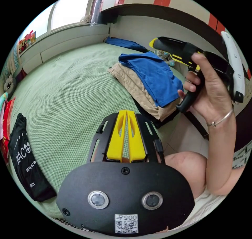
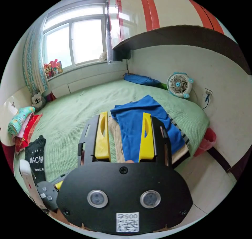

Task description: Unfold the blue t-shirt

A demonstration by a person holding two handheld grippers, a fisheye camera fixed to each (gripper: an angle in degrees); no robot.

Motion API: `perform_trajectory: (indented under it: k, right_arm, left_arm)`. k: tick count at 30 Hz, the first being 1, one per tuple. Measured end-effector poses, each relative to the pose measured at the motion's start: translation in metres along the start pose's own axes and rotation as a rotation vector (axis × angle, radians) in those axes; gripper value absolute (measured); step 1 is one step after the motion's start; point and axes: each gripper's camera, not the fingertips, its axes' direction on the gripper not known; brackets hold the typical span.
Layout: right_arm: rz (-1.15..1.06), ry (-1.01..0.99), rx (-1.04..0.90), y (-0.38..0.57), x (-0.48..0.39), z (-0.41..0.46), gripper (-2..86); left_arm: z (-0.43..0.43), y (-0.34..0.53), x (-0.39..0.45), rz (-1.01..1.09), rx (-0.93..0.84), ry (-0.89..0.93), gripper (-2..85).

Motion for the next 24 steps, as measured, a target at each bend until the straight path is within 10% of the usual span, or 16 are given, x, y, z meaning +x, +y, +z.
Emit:
perform_trajectory:
  k: [16,24]
  right_arm:
    - [-0.283,0.18,-0.262,-0.01,-0.016,0.093,18.4]
    - [-0.062,0.123,-0.213,-0.033,0.015,0.076,4.1]
  left_arm:
    - [0.026,-0.033,0.001,-0.016,0.004,0.02,-0.1]
    - [0.029,-0.027,-0.004,-0.031,-0.022,-0.002,-0.1]
